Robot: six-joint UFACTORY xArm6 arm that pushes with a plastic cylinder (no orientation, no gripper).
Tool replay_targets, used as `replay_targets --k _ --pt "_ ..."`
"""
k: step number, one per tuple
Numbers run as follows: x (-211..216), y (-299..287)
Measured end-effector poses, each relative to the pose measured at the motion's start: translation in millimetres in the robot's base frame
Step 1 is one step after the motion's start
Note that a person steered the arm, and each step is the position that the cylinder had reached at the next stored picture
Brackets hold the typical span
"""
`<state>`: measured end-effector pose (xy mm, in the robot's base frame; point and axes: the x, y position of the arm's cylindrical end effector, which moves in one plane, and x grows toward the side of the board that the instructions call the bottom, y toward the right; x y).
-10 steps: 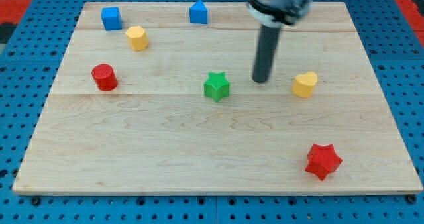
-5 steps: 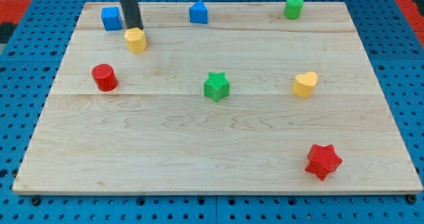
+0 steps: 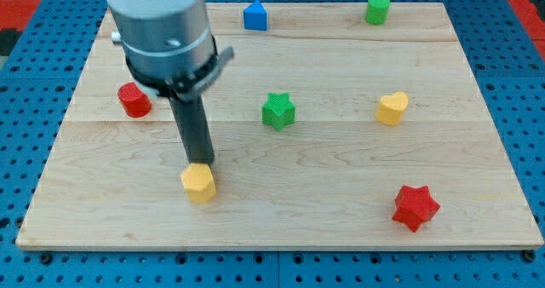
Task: Place the yellow hexagon diagonally to the bottom left of the green star
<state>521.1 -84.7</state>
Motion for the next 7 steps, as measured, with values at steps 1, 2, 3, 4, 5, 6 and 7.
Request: replay_targets --k 1,2,3,4,5,6,7 --pt "0.6 -16.2" --pt "-3.2 -56.0" --pt "42.1 -54.8" --pt "58.9 -21.5" --pt "44.8 10.0" --pt "2.6 -29.7" --pt "-16.1 30.4"
